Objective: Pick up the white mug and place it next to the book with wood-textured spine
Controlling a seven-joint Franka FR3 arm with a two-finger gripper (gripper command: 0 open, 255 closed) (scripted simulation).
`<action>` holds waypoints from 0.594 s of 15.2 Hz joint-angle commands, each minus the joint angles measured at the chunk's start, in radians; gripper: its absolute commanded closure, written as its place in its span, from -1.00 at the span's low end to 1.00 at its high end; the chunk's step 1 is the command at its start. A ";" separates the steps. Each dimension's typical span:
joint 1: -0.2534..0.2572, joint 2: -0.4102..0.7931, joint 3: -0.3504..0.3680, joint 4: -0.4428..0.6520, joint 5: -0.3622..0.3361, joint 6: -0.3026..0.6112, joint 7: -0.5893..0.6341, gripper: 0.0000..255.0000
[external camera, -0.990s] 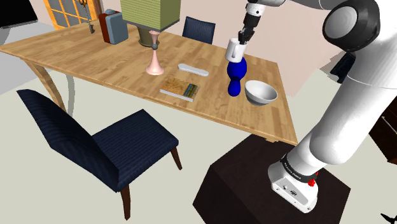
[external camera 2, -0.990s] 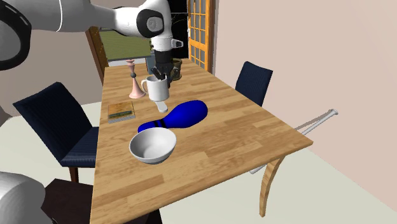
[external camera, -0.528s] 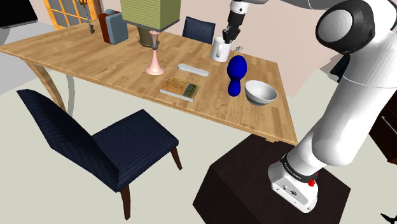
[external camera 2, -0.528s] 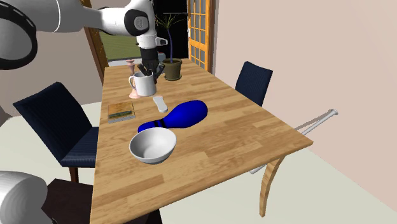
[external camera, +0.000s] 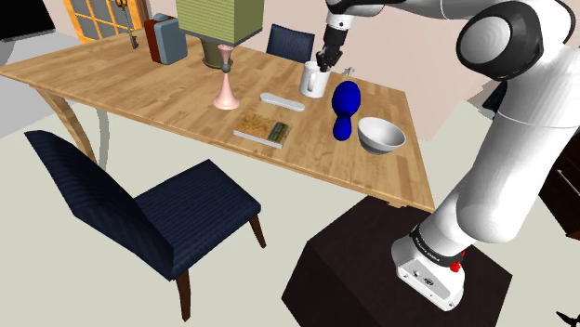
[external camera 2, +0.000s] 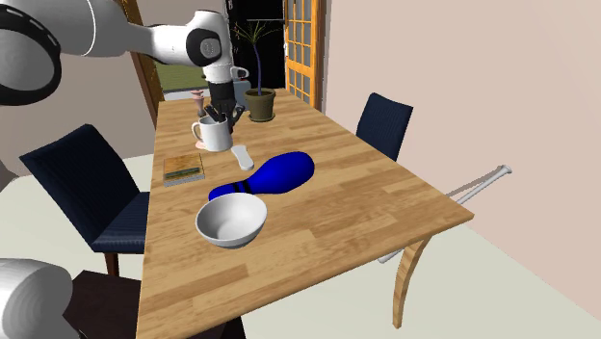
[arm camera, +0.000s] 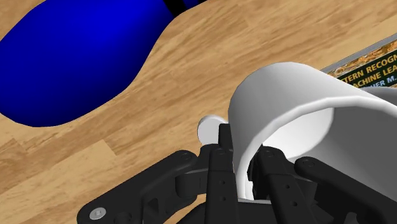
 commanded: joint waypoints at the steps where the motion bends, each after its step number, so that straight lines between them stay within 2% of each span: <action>1: 0.002 -0.001 0.001 -0.030 0.001 0.030 -0.001 1.00; 9: 0.003 0.018 0.005 -0.112 0.011 0.130 -0.009 1.00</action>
